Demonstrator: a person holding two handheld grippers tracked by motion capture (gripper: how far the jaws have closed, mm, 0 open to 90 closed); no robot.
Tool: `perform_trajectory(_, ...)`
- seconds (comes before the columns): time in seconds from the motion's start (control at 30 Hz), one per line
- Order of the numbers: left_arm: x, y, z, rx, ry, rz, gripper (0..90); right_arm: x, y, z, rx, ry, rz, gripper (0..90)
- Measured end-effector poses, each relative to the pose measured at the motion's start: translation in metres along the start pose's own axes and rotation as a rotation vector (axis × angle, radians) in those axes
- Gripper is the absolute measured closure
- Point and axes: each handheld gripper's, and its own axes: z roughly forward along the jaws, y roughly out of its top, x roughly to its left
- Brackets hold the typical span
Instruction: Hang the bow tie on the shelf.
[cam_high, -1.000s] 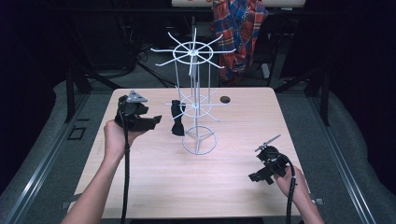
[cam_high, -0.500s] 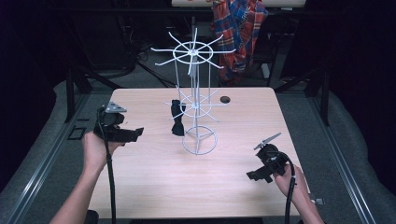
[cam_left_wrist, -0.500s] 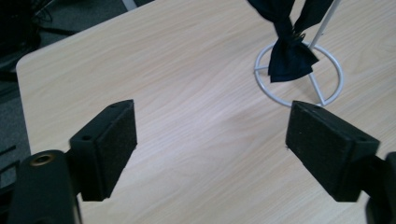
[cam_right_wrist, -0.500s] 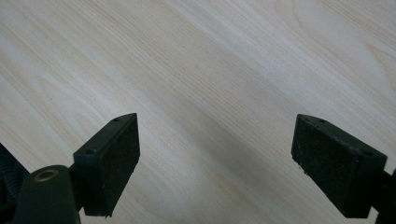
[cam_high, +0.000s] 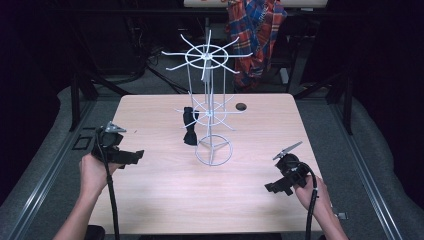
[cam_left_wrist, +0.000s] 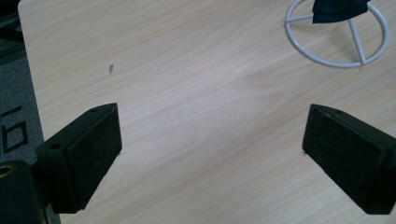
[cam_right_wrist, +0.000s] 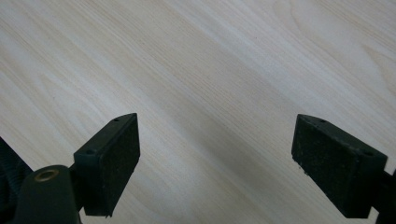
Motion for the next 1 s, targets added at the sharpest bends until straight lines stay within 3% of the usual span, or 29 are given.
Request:
perform_trajectory(0.17, 0.003, -0.011, 0.003, 0.053, 0.0, -0.003, 1.9, 0.0, 0.001, -0.003, -0.007, 0.018, -0.002, 15.1)
perform_trajectory(0.6, 0.012, -0.049, 0.014, 0.144, 0.027, -0.035, 0.0, -0.003, 0.0, 0.002, 0.024, 0.007, 0.002, 15.1)
perform_trajectory(0.67, 0.013, -0.053, 0.017, 0.157, 0.019, -0.032, 0.0, -0.004, 0.0, 0.004, 0.04, 0.005, -0.007, 15.1)
perform_trajectory(0.7, 0.014, -0.054, 0.019, 0.158, 0.011, -0.027, 0.1, -0.003, -0.001, 0.005, 0.031, 0.001, 0.011, 15.1)
perform_trajectory(0.8, 0.018, -0.061, 0.028, 0.191, -0.033, -0.001, 0.0, -0.004, -0.001, 0.006, 0.048, -0.003, 0.002, 15.1)
perform_trajectory(1.0, 0.025, -0.07, 0.036, 0.221, -0.078, -0.02, 0.0, -0.003, -0.001, 0.009, 0.073, -0.005, -0.005, 15.1)
